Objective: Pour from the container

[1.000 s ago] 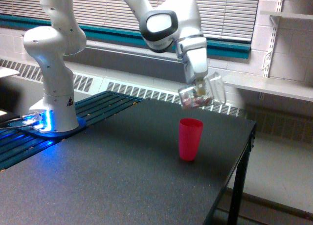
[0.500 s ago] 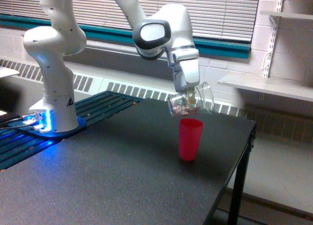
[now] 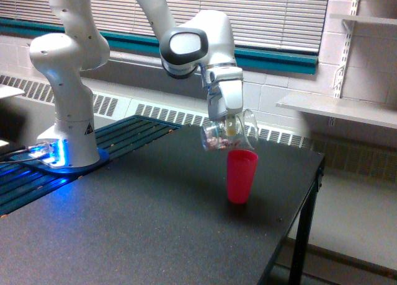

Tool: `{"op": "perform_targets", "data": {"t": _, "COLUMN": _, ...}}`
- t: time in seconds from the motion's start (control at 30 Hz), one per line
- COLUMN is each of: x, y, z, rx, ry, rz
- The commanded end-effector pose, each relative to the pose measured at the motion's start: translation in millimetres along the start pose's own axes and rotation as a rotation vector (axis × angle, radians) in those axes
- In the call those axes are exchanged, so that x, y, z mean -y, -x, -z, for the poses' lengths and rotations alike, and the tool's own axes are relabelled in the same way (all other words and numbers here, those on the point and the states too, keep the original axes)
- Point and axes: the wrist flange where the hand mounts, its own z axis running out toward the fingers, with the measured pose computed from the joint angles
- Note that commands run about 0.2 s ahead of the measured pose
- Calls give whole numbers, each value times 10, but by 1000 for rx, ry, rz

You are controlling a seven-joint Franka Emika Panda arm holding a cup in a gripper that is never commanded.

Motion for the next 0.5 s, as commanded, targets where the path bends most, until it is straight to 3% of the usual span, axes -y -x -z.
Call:
{"op": "perform_targets", "data": {"t": 0.03, "x": 18, "y": 51, "z": 11, "rx": 8, "ry": 21, "rz": 51}}
{"op": "perform_targets", "data": {"t": 0.5, "x": 182, "y": 168, "z": -59, "rx": 49, "ry": 53, "rz": 148}}
